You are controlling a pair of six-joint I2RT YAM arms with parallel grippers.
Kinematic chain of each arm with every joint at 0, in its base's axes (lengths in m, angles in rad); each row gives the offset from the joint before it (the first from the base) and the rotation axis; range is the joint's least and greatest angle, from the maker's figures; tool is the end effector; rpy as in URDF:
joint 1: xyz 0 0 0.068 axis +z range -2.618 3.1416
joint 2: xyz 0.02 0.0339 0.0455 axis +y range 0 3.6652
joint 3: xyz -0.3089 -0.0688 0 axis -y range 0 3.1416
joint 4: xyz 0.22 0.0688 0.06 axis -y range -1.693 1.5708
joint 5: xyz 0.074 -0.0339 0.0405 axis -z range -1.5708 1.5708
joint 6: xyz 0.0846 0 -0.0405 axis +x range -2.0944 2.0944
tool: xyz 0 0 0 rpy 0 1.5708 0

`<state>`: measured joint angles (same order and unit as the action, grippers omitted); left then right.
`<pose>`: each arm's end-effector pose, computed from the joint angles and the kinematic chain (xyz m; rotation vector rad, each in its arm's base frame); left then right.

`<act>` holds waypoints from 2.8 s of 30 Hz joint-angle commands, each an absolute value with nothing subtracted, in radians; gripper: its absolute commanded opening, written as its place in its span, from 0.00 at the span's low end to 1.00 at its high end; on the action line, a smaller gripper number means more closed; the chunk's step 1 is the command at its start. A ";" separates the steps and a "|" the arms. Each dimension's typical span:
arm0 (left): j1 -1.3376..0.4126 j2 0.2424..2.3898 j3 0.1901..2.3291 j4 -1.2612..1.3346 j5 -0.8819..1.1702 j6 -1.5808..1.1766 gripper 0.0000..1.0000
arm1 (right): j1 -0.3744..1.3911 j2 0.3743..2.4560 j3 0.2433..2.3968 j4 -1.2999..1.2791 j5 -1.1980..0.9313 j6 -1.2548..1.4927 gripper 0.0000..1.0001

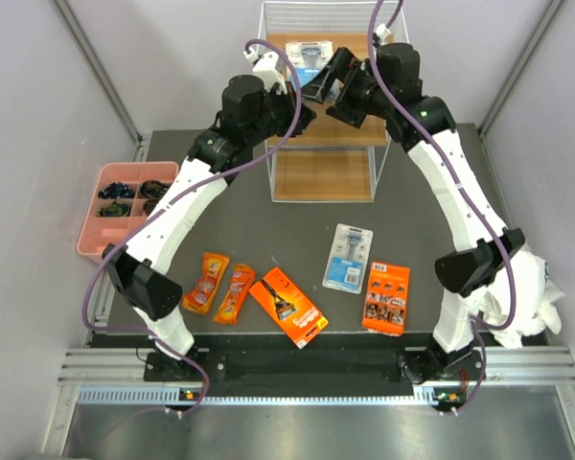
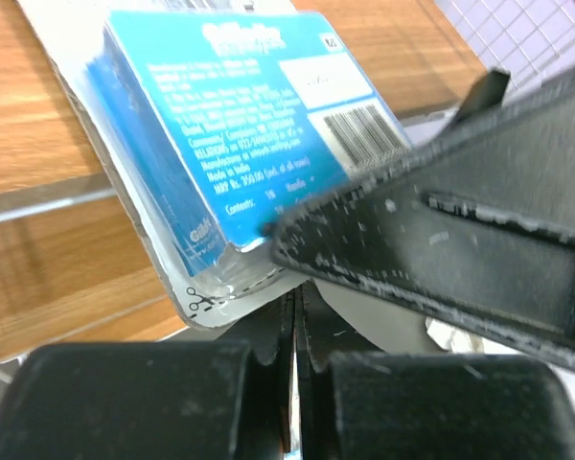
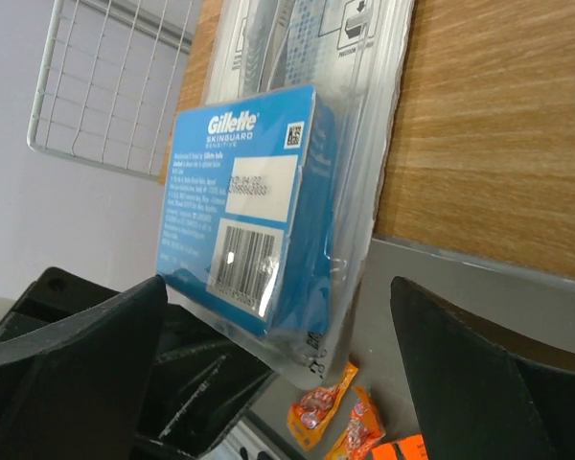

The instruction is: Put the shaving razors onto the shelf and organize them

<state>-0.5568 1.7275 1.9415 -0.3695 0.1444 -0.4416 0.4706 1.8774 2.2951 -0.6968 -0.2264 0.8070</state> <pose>0.3554 -0.2356 0.4995 0.2147 1.7900 -0.8511 0.3839 0.2166 0.5090 0.1645 1.9836 1.0721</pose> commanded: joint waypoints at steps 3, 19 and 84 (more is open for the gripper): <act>-0.555 1.750 2.011 -0.313 0.061 -0.414 0.00 | 0.480 1.769 2.281 -0.693 -0.219 0.796 0.99; -0.554 1.718 1.982 -0.339 0.094 -0.414 0.01 | 0.482 1.622 2.160 -0.707 -0.201 0.769 0.99; -0.609 1.227 1.005 -0.365 0.265 -0.578 0.98 | 0.617 1.465 1.153 -0.666 0.161 0.781 0.76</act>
<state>-0.5926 1.2247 1.0073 -0.4198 0.2466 -0.5667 0.6254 1.4094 1.0576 -0.6827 0.1337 0.8021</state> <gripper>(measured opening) 0.981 0.818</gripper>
